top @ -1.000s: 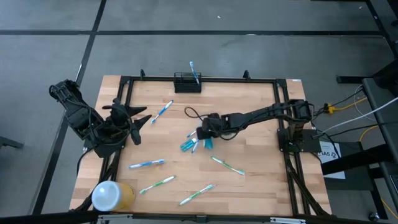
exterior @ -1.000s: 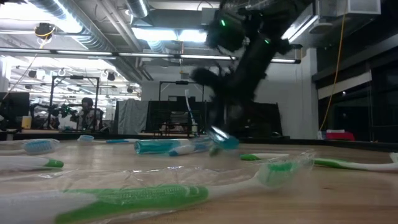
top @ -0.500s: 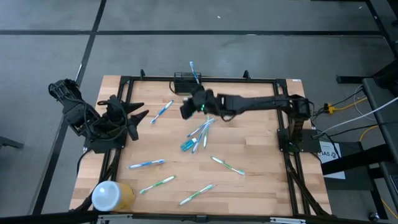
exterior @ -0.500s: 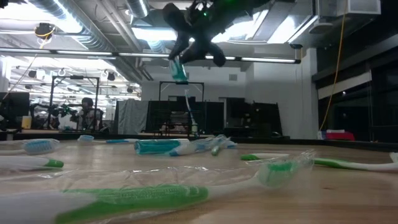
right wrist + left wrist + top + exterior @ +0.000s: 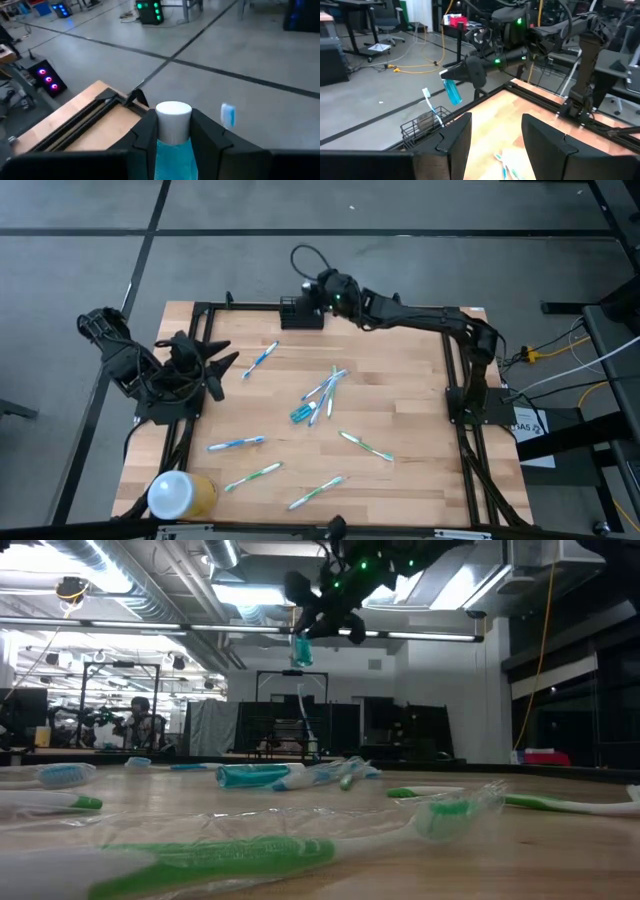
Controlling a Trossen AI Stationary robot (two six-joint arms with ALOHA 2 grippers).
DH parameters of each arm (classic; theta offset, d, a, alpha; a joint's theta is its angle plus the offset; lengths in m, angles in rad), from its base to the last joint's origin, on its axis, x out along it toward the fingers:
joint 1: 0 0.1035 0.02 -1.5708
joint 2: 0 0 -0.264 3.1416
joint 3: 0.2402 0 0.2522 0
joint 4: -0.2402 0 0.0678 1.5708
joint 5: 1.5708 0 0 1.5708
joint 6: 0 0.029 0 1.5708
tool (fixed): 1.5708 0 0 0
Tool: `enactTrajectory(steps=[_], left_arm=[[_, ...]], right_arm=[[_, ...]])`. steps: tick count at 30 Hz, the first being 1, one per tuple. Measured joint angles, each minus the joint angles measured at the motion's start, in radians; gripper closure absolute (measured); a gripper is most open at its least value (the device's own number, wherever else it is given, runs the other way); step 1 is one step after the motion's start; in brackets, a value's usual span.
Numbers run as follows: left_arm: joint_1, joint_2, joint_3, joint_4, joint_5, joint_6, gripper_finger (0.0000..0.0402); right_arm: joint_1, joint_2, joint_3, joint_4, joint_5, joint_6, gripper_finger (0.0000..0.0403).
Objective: Pick & Place toothbrushing station
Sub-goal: Put the mouthwash into the wire organizer
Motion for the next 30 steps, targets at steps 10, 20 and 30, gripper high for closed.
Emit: enactTrajectory(steps=[10, 20, 30], left_arm=[[0.052, 0.007, 0.000, 0.062, 0.023, 0.002, 0.0233], [0.080, 0.034, 0.000, 0.105, 0.044, -0.005, 0.0233], [0.080, 0.038, 0.000, 0.118, 0.043, -0.025, 0.0233]], right_arm=[[-0.030, 0.161, 0.155, 0.012, -0.057, -0.085, 0.0312], [-0.046, 0.382, 0.503, -0.170, 0.018, -0.106, 0.0312], [-0.063, 0.415, 0.500, -0.157, 0.150, 0.042, 0.0312]])
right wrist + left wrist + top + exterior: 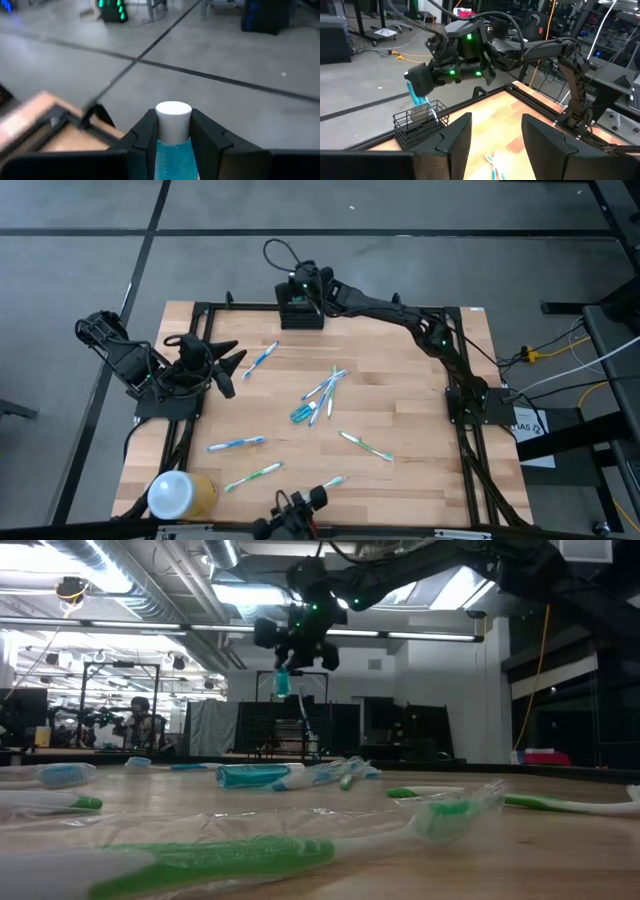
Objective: Pick & Place toothbrushing station
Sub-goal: Put the mouthwash into the wire organizer
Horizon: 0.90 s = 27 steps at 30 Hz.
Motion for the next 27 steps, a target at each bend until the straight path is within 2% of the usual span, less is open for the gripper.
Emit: enactTrajectory(steps=[7, 18, 27], left_arm=[[-0.001, 0.000, 0.000, 0.060, 0.008, 0.061, 0.0233], [-0.003, 0.000, 0.000, 0.069, 0.015, 0.079, 0.0233], [-0.003, 0.000, 0.000, 0.083, 0.028, 0.079, 0.0233]], right_arm=[[-0.025, 0.001, -0.065, 0.071, 0.028, 0.134, 0.0312], [-0.009, 0.000, -0.170, 0.152, 0.019, 0.077, 0.0312], [0.003, 0.000, -0.176, 0.188, 0.049, 0.006, 0.0312]])
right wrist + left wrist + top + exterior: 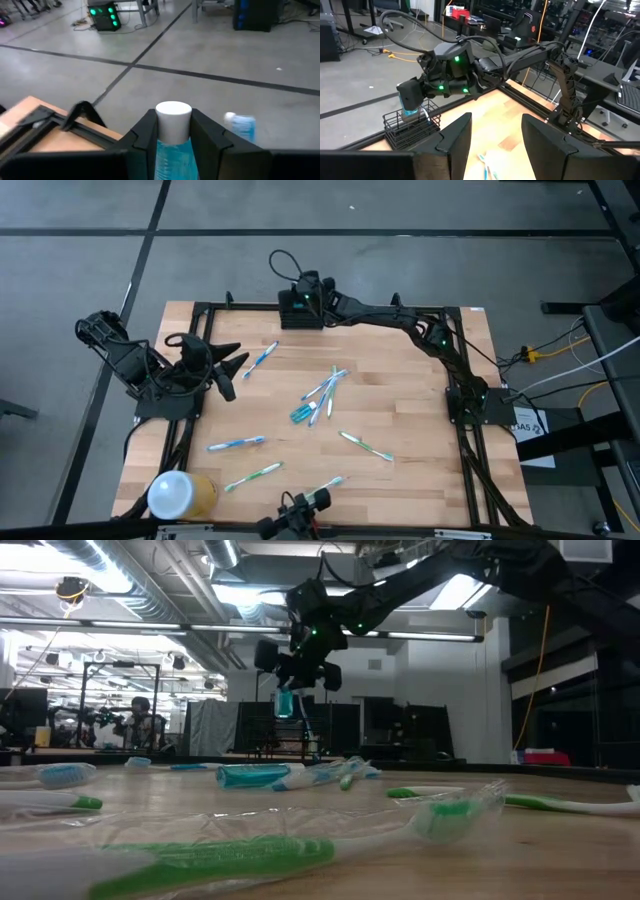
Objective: Pick & Place toothbrushing station
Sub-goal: Put the mouthwash into the wire organizer
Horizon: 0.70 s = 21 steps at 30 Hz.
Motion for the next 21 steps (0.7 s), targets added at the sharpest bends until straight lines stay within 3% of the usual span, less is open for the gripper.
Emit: enactTrajectory(steps=[13, 21], left_arm=[[-0.022, 0.002, 0.000, 0.004, 0.006, 0.010, 0.0233], [-0.046, 0.009, 0.000, 0.001, 0.000, 0.027, 0.0233]], right_arm=[[0.000, 0.000, 0.000, -0.010, 0.053, -0.067, 0.0312], [0.013, -0.001, -0.014, 0.070, 0.052, -0.164, 0.0312]])
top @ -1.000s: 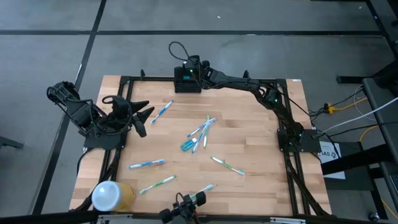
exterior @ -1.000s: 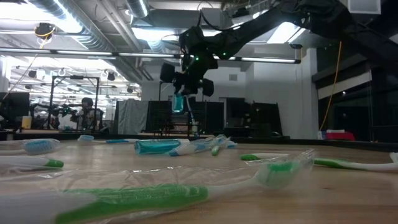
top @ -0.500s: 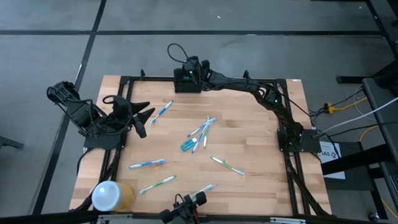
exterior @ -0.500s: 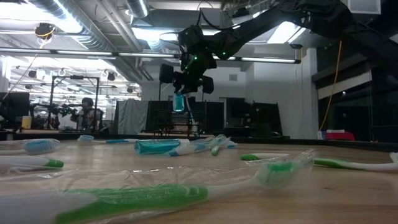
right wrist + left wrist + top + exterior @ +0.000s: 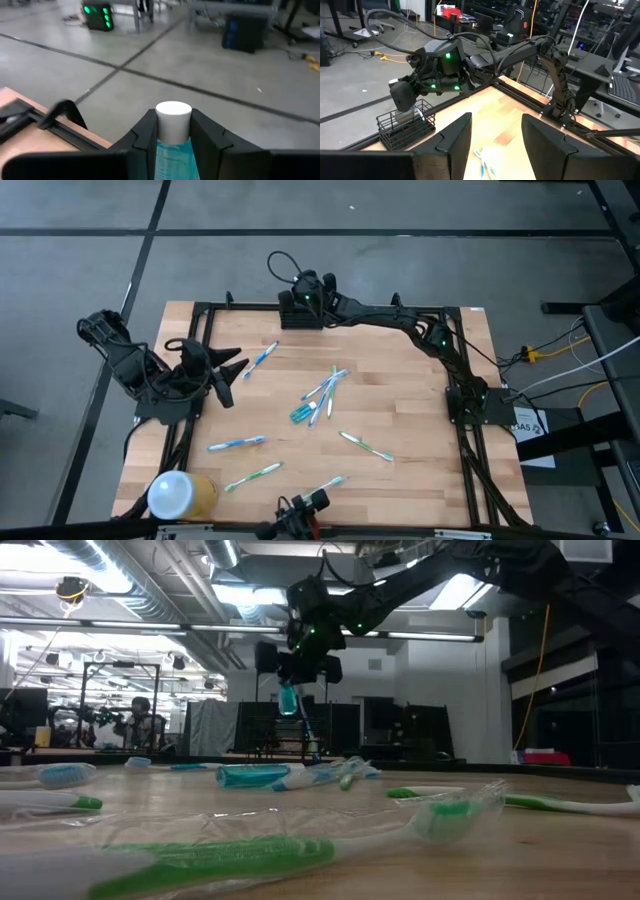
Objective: Pick & Place toothbrushing station
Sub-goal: Put the mouthwash into the wire organizer
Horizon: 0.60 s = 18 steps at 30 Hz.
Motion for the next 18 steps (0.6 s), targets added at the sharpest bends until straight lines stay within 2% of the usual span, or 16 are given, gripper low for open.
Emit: enactTrajectory(steps=[10, 14, 18], left_arm=[[-0.028, 0.005, 0.000, -0.001, -0.015, 0.017, 0.0233], [-0.032, 0.005, 0.000, -0.001, -0.016, 0.017, 0.0233], [-0.031, 0.005, 0.000, -0.001, -0.016, 0.016, 0.0233]], right_arm=[[0.025, -0.081, -0.295, 0.348, -0.027, -0.035, 0.0312], [0.031, -0.112, -0.321, 0.425, -0.033, -0.119, 0.0312], [0.023, -0.116, -0.322, 0.415, -0.031, -0.115, 0.0312]])
